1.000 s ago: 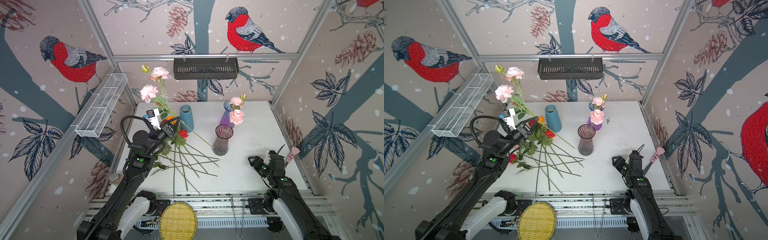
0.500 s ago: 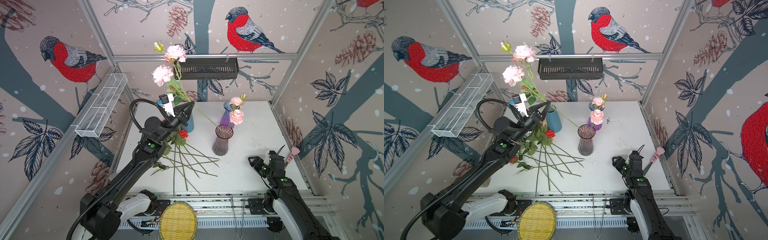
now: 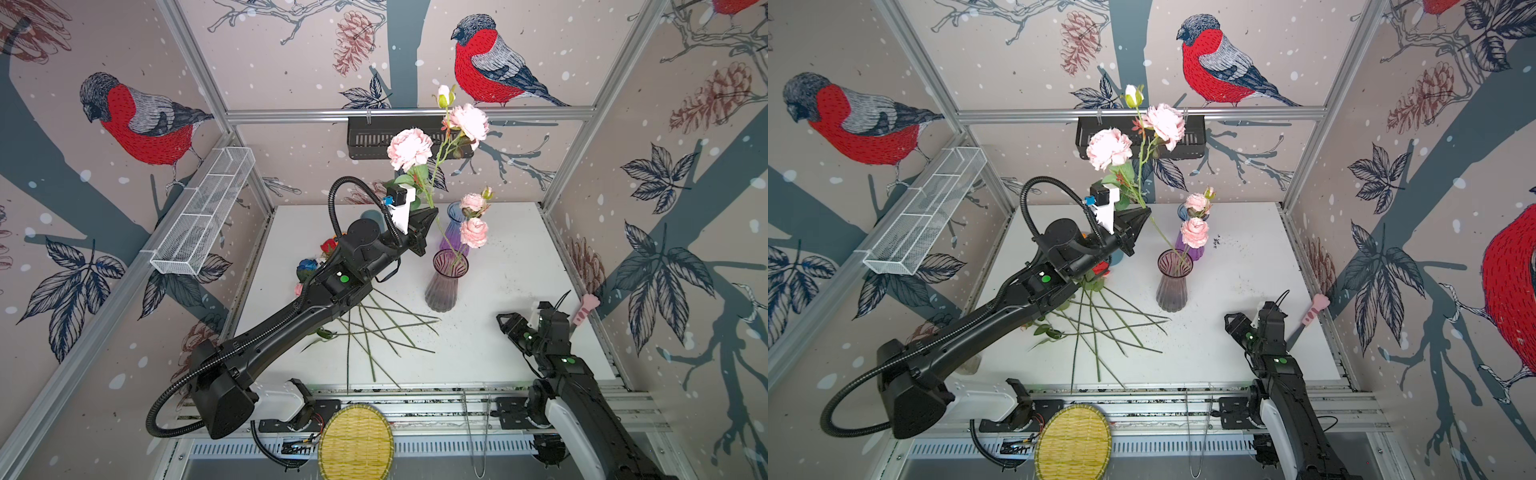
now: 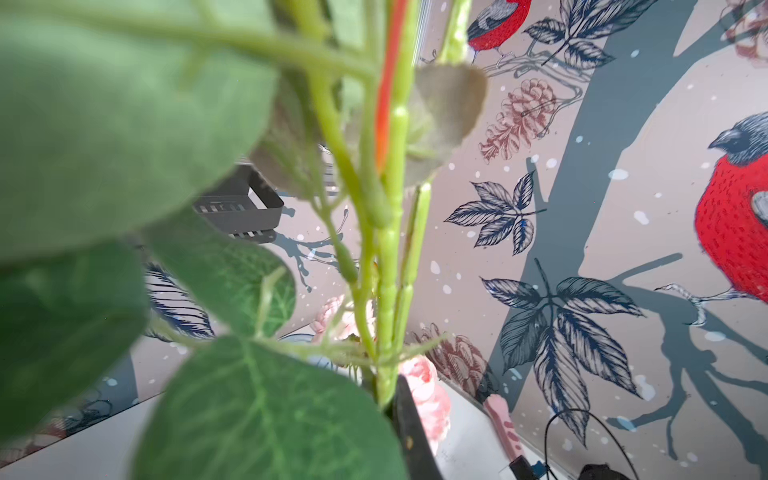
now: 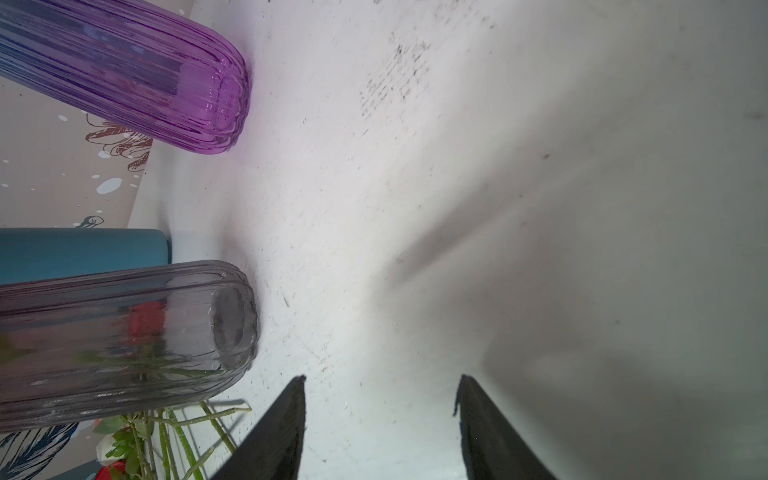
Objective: Arrange the flowers into the vase
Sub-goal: 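Lift the pink carnations with the left gripper over the pink vase, then lower the carnation stems into the pink vase and open the left gripper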
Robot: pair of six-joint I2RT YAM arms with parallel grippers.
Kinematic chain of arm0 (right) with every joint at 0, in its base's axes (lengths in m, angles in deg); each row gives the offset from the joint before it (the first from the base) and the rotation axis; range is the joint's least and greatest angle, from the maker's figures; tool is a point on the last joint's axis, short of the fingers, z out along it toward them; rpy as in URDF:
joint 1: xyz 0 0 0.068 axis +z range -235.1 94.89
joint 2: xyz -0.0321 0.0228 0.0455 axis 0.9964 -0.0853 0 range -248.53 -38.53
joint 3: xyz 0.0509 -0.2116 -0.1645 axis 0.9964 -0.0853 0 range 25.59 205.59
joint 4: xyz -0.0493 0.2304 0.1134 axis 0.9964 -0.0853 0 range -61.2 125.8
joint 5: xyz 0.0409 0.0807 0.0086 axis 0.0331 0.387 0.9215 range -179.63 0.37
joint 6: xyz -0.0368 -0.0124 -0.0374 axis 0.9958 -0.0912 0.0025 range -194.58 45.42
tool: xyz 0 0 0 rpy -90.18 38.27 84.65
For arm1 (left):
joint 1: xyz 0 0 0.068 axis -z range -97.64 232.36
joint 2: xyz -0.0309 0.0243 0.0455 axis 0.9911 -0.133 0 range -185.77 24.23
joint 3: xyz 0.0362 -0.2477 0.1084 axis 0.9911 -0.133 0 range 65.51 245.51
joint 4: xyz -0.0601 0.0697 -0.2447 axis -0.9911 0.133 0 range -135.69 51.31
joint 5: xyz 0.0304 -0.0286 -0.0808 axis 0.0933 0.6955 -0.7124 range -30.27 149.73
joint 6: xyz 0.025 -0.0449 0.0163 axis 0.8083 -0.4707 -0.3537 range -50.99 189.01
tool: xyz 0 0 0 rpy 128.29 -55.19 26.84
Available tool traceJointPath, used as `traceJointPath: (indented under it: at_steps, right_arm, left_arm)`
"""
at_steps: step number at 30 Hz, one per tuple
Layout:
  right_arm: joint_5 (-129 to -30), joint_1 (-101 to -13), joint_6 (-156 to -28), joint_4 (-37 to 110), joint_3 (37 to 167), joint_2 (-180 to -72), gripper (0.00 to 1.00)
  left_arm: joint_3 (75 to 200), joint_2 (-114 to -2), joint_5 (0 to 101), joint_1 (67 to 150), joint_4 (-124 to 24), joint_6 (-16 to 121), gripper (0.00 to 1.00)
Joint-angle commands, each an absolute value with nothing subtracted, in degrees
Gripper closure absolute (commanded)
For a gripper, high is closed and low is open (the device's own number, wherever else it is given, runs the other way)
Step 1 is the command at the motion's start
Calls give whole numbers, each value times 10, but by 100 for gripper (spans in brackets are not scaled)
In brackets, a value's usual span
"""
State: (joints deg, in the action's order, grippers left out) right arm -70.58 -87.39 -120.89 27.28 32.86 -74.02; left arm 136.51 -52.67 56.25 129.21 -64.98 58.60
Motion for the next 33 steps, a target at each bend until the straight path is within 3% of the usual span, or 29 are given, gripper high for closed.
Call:
traceJointPath:
  at_steps: [1, 33]
  right_arm:
    - [-706, -875, -1205, 279, 328, -740, 41]
    - [-708, -875, -1206, 271, 328, -729, 41]
  left_arm:
    - [1370, -531, 603, 1302, -618, 636, 100]
    - [1345, -488, 614, 1302, -605, 615, 100]
